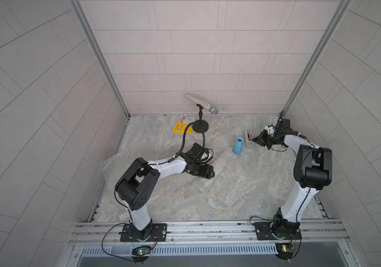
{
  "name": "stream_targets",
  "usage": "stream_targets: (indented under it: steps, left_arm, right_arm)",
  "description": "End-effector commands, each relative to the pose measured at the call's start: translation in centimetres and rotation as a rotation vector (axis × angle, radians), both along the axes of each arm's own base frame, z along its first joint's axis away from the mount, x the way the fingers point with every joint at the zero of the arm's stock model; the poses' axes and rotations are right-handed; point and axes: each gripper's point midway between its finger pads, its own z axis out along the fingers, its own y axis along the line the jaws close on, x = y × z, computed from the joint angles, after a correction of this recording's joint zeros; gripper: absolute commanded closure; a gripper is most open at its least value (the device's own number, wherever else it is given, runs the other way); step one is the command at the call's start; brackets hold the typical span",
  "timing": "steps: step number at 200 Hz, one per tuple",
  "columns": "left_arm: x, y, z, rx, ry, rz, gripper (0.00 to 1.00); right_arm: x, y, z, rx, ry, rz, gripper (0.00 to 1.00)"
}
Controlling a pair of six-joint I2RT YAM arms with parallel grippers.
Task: Wrap vases in bubble wrap
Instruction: Tear off the tape using the Tape Cutter.
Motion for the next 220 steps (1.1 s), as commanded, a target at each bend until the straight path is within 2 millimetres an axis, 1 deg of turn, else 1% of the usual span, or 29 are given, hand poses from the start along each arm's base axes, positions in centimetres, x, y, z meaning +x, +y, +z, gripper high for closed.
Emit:
stream_targets:
  steps: [1, 45, 61, 90, 121, 135, 167, 183, 220]
  left_arm:
    - [-0.7, 5.7, -5.3, 0.277, 0.049, 0.092, 0.26]
    - [-0.7, 5.8, -5.5, 0.278, 0.056, 0.101, 0.26]
    - [-0.7, 5.8, -5.5, 0.276, 0.057, 0.103, 0.26]
    - [-0.8, 5.8, -5.5, 0.277, 0.058, 0.101, 0.26]
    - [-1.0, 6.2, -5.7, 0.294, 0.057, 0.103, 0.27]
    - [-1.0, 6.2, -5.8, 0.296, 0.058, 0.101, 0.26]
    - [-1.0, 6.4, -5.9, 0.302, 0.057, 0.101, 0.26]
    - [-1.0, 6.4, -6.0, 0.305, 0.059, 0.102, 0.27]
    - [-1.1, 6.5, -6.1, 0.309, 0.060, 0.102, 0.27]
  right_arm:
    - [-0.9, -0.3, 1.0, -0.007, -0.001, -0.032, 1.00]
    - [-3.0, 0.1, 0.6, -0.008, 0.029, -0.043, 1.00]
    - [-3.6, 0.3, 0.1, -0.003, 0.044, -0.042, 1.00]
    - [-5.0, 0.4, -1.6, -0.016, 0.091, -0.037, 1.00]
    - [-5.9, 0.7, -3.4, -0.013, 0.129, -0.027, 1.00]
    - [-6.4, 0.4, -4.2, -0.037, 0.146, -0.028, 1.00]
    - [-6.5, 0.3, -6.1, -0.043, 0.181, -0.028, 1.00]
    - [-6.6, -0.1, -7.1, -0.070, 0.200, -0.033, 1.00]
    - [-6.2, -0.5, -8.6, -0.082, 0.220, -0.041, 1.00]
